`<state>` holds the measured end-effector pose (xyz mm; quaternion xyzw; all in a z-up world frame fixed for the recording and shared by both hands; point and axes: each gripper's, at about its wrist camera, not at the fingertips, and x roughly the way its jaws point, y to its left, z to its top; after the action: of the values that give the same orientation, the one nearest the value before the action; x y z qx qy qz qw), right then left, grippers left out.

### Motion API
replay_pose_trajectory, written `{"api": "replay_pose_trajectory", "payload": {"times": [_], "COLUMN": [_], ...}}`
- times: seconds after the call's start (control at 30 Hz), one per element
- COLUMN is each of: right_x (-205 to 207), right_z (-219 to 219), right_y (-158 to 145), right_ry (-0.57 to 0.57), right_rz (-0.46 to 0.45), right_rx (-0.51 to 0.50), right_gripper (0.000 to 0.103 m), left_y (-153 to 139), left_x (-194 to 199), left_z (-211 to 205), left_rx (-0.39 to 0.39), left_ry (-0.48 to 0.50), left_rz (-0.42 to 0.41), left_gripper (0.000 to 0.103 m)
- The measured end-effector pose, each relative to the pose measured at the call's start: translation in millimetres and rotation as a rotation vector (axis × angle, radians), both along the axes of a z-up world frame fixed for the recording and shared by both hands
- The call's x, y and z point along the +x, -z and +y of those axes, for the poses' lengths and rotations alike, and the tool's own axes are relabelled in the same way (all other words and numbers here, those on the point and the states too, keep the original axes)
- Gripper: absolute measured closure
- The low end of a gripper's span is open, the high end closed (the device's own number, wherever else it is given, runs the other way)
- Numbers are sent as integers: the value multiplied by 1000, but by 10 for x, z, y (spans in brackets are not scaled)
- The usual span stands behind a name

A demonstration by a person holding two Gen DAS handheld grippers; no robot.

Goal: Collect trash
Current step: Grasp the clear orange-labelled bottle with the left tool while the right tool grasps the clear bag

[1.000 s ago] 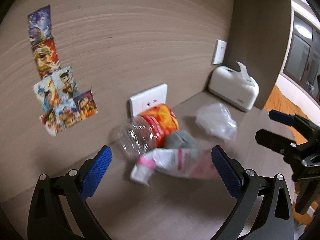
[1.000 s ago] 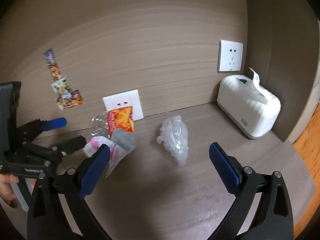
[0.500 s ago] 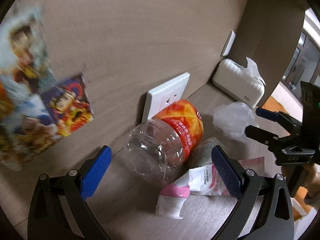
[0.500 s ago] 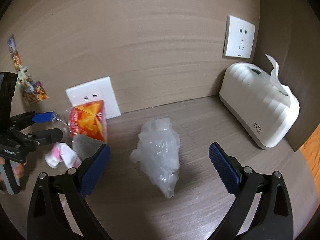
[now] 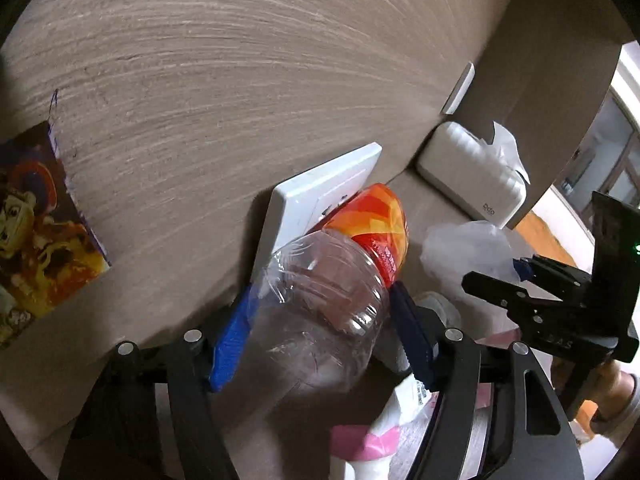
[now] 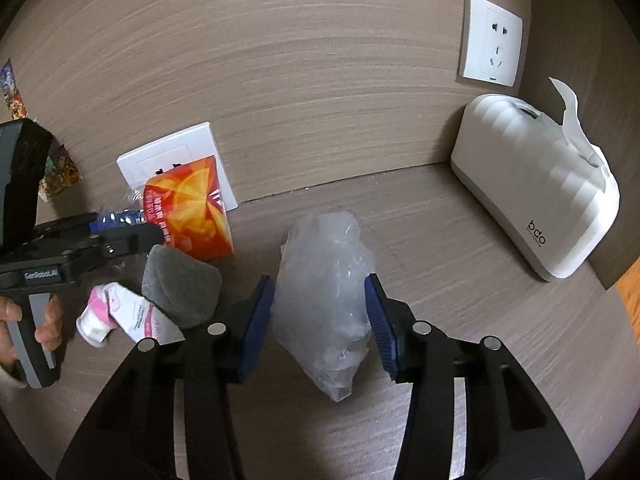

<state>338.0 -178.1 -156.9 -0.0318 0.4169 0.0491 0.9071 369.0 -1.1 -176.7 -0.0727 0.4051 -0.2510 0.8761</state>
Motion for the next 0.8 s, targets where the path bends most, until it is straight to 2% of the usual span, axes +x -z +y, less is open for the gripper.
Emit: {"api": "replay_pose_trajectory", "payload": {"times": [0.17, 0.23, 0.37, 0.6, 0.8], "right_x": [-81, -133, -220, -568, -1026], "right_z": [-11, -36, -116, -180, -253], "right_y": [-46, -102, -243, -617, -910], "right_ry": [7, 14, 32, 32, 33], "right_rz": [-11, -28, -65, -143, -204], "right_rx": [-5, -3, 16, 51, 88], "right_gripper": [62, 64, 66, 68, 69], "left_y": [-1, -57, -207, -625, -971], "left_x": [-63, -132, -259, -611, -1034], "left_z": [-42, -34, -31, -72, -285], "left_rx": [8, -14, -8, 26, 37], "left_ry": [-10, -17, -21, -33, 5], "left_rz": [-38, -51, -70, -129, -171], "left_gripper": [40, 40, 40, 40, 40]}}
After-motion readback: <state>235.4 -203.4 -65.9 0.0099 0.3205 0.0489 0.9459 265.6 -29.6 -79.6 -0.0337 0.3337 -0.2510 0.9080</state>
